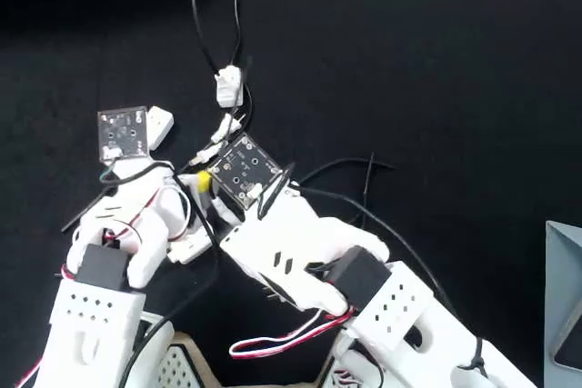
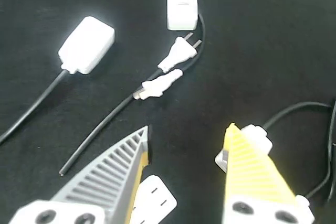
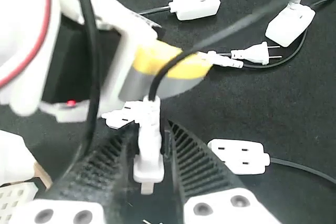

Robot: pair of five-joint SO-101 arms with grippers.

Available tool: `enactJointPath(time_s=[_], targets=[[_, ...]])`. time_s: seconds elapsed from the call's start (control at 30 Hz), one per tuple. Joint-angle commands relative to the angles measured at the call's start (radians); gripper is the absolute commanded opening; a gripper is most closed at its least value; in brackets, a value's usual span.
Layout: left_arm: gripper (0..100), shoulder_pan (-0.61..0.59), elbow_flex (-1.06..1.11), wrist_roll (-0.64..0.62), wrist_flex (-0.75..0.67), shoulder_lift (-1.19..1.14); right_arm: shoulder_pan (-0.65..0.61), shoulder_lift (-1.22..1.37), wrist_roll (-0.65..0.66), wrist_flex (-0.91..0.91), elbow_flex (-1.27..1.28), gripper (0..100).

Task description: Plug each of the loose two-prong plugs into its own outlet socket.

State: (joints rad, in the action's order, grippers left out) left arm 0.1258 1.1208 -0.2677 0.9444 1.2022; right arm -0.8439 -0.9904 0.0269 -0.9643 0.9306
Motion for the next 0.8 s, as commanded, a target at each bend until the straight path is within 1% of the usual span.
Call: enactJointPath(time_s=[0.0, 0.13, 0.2, 0.27, 0.33, 0.4, 0.47, 0.63, 0.7, 0.77], targets=[[24, 0.044, -0.062, -0.008, -0.011, 0.014, -0.012, -0.021, 0.003, 0.021, -0.010, 1.1], [23, 0.045, -0.051, -0.008, -0.006, 0.087, -0.011, -0.018, 0.000, 0.020, -0.008, 1.1], [24, 0.045, -0.053, -0.006, 0.034, 0.157, -0.011, -0.018, 0.000, 0.020, 0.001, 1.1], [24, 0.058, -0.053, 0.026, 0.072, 0.236, -0.011, -0.016, 0.000, 0.021, 0.007, 1.1], [24, 0.101, -0.044, 0.074, 0.109, 0.311, -0.011, -0.016, -0.002, 0.021, 0.007, 1.1], [24, 0.131, -0.008, 0.094, 0.124, 0.377, -0.011, -0.016, -0.002, 0.021, 0.005, 1.1], [24, 0.133, 0.025, 0.098, 0.126, 0.430, -0.011, -0.016, -0.002, 0.021, 0.005, 1.1], [24, 0.028, 0.051, 0.098, 0.132, 0.502, -0.011, -0.016, -0.002, 0.015, 0.005, 1.1], [23, -0.059, 0.051, 0.098, 0.133, 0.506, -0.011, -0.016, -0.008, 0.015, 0.005, 1.1], [23, -0.179, 0.054, 0.098, 0.133, 0.506, -0.011, -0.015, -0.035, 0.018, 0.005, 1.1]])
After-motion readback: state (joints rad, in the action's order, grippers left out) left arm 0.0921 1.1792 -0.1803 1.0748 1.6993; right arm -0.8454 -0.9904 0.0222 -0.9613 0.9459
